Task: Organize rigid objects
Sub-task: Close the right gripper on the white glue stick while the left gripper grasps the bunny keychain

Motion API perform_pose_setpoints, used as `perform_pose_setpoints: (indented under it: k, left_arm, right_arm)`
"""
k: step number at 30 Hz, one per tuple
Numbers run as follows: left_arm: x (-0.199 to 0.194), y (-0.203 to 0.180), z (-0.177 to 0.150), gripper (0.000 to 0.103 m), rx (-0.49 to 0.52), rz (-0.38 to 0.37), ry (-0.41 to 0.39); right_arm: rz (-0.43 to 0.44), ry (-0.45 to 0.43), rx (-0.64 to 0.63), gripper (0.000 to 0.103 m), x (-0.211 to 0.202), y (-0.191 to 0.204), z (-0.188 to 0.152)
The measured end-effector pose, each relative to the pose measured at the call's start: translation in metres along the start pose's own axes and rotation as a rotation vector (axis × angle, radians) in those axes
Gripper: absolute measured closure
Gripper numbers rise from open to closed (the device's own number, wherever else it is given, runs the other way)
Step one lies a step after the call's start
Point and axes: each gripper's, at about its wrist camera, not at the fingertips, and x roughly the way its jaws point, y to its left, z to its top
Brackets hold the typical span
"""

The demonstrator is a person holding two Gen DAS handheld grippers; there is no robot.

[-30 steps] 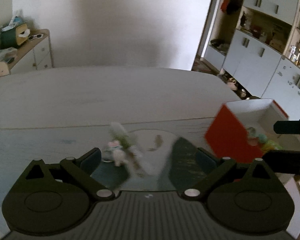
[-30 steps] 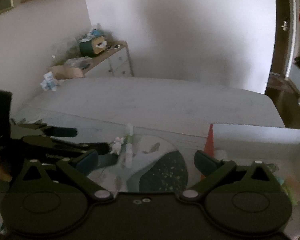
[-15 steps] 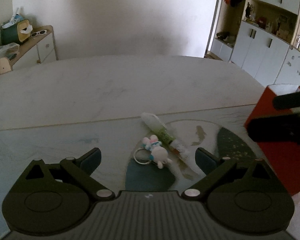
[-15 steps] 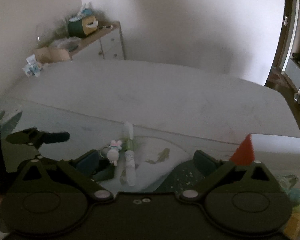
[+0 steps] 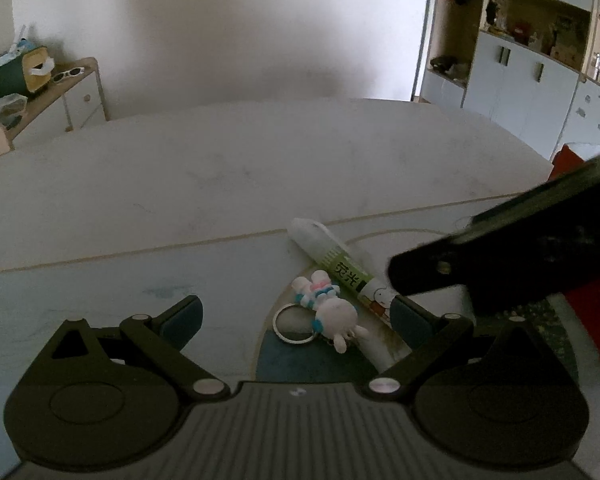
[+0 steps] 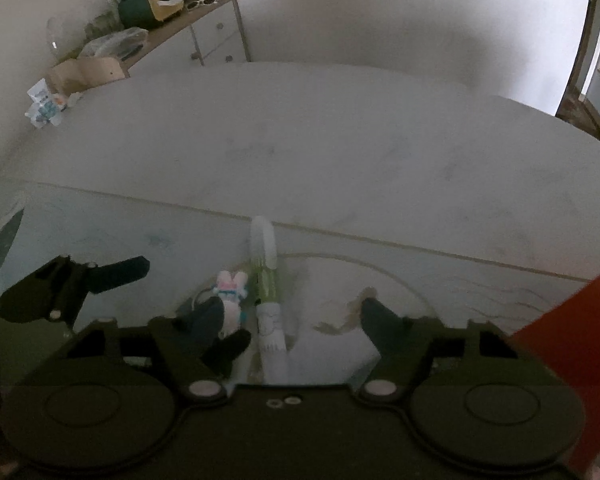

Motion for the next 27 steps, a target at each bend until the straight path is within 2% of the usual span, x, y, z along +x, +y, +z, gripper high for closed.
perform_pose_setpoints:
  k: [5, 10, 12, 13, 16, 25, 27]
  left_arm:
    - [0.006, 0.0, -0.001, 0.004, 0.011, -0.016, -0.005]
    - [0.011, 0.0, -0.001, 0.01, 0.003, -0.037, 0.0]
    - [0.012, 0.001, -0.002, 0.016, 0.0, -0.045, 0.002]
    - [0.014, 0.001, -0.002, 0.022, 0.0, -0.048, 0.005]
    - [0.018, 0.001, -0.001, 0.033, 0.001, -0.064, 0.017]
    - [0.022, -0.007, 0.0, 0.055, 0.058, -0.065, 0.008]
    - [0.022, -0.009, 0.001, 0.06, 0.069, -0.068, 0.008]
  right_arm:
    - [0.004, 0.044, 0.004, 0.044, 0.018, 0.0, 0.005]
    - [0.0, 0.082, -0.022, 0.054, 0.03, 0.005, 0.007]
    - [-0.003, 0.095, -0.03, 0.056, 0.034, 0.007, 0.008]
    - [-0.002, 0.099, -0.033, 0.06, 0.036, 0.007, 0.008]
    - [-0.003, 0.106, -0.038, 0.062, 0.04, 0.008, 0.012]
    - [-0.013, 0.093, -0.045, 0.067, 0.046, 0.008, 0.013]
    - [-0.021, 0.088, -0.055, 0.073, 0.047, 0.01, 0.013]
